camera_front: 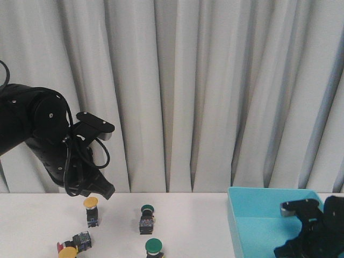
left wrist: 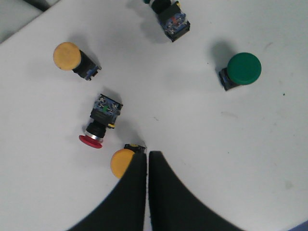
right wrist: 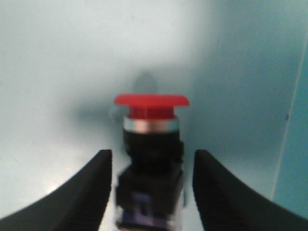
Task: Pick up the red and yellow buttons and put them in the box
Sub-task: 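Lower the red button into the blue box with the right gripper and release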
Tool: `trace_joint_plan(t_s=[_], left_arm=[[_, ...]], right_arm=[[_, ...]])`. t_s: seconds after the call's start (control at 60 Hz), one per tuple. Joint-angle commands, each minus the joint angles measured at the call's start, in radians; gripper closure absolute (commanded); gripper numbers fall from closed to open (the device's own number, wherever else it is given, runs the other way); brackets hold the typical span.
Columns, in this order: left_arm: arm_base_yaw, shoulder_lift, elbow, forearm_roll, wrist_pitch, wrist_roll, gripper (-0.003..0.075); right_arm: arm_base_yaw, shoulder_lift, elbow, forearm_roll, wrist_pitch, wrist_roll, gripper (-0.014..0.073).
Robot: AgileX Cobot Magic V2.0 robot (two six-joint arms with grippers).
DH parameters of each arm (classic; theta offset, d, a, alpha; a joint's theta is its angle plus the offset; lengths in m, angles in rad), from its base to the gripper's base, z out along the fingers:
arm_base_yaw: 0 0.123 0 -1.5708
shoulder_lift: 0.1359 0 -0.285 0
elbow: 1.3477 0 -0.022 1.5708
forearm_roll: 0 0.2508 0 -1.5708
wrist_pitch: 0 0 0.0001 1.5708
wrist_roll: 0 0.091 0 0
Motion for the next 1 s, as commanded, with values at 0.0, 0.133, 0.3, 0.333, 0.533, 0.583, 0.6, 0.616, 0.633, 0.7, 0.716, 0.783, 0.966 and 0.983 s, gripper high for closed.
trace_joint_plan(t_s=[0.0, 0.133, 0.3, 0.333, 0.533, 0.583, 0.6, 0.616, 0.633, 0.7, 0.716, 0.783, 0.966, 0.983], left_arm=[[-0.001, -0.055, -0.024, 0.036, -0.065, -0.078, 0.0722], [-0.001, -0.055, -0.024, 0.115, -0.08, -0.152, 0.0714], [-0.001, -0.056, -0.024, 0.22, -0.097, -0.165, 0.0682], [-0.001, -0.056, -0.024, 0.232, -0.105, -0.159, 0.0665], [-0.001, -0.056, -0.024, 0.243, -0.136, -0.175, 0.0537], [-0.001, -0.056, -0.024, 0.244, -0.136, -0.189, 0.0479], [-0.001, -0.056, -0.024, 0.245, -0.136, -0.194, 0.0461], [-0.001, -0.056, -0.024, 0.251, -0.135, -0.194, 0.0441], [0.0, -0.056, -0.024, 0.253, -0.133, -0.202, 0.0421], [0.009, -0.056, -0.024, 0.253, -0.127, -0.227, 0.0324], [0.014, -0.056, -0.024, 0.253, -0.125, -0.237, 0.029], [0.027, -0.056, -0.024, 0.251, -0.121, -0.268, 0.0206], [0.069, -0.053, -0.024, 0.238, -0.118, -0.333, 0.0068], [0.072, -0.053, -0.024, 0.237, -0.118, -0.338, 0.0066]], right_arm=[[-0.005, -0.085, -0.086, 0.03, 0.039, -0.016, 0.0112], [-0.005, -0.135, -0.156, 0.038, 0.109, -0.017, 0.0095], [-0.005, -0.225, -0.209, 0.091, 0.142, -0.027, 0.0096], [-0.003, -0.246, -0.212, 0.106, 0.142, -0.037, 0.0096], [0.057, -0.362, -0.212, 0.109, 0.153, -0.103, 0.0104], [0.085, -0.383, -0.212, 0.108, 0.154, -0.106, 0.0106], [0.094, -0.39, -0.212, 0.108, 0.154, -0.109, 0.0106], [0.102, -0.397, -0.212, 0.107, 0.155, -0.113, 0.0106], [0.111, -0.406, -0.212, 0.107, 0.157, -0.117, 0.0106], [0.156, -0.428, -0.212, 0.106, 0.165, -0.139, 0.0106], [0.166, -0.433, -0.212, 0.106, 0.168, -0.143, 0.0106], [0.211, -0.455, -0.212, 0.104, 0.178, -0.158, 0.0106], [0.326, -0.495, -0.212, 0.088, 0.204, -0.169, 0.0106], [0.34, -0.498, -0.211, 0.082, 0.204, -0.169, 0.0106]])
